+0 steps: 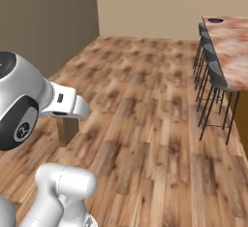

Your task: Start the toaster. Once the lever pops up, take the bread to the plate on the dining counter.

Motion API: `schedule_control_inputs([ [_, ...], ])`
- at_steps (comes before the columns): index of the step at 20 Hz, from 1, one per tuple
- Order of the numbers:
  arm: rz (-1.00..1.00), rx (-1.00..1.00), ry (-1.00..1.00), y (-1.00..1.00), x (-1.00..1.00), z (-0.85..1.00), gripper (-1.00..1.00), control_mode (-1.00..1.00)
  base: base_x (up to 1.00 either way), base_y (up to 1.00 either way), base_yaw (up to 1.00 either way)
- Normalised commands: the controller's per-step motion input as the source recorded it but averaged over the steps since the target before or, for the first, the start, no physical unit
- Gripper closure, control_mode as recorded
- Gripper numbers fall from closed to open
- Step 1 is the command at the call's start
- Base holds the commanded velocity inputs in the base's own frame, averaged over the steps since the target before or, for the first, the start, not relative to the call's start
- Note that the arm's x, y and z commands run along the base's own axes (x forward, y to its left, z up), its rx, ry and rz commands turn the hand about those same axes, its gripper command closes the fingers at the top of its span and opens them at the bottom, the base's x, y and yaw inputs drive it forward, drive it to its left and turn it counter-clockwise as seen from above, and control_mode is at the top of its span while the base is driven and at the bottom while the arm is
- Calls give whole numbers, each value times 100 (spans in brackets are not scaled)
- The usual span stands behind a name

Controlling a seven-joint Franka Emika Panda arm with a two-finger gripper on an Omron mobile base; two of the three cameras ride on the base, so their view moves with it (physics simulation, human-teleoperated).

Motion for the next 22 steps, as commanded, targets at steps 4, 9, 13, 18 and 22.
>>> schedule_control_inputs([
  [4,0,0,0,0,0,0,100,100,73,50,-32],
  [9,0,0,0,0,0,0,100,100,74,56,-31],
  [13,0,0,0,0,0,0,100,100,71,61,-30],
  [18,0,0,0,0,0,0,100,100,57,64,-27],
  [22,0,0,0,0,0,0,100,100,54,69,-27],
])
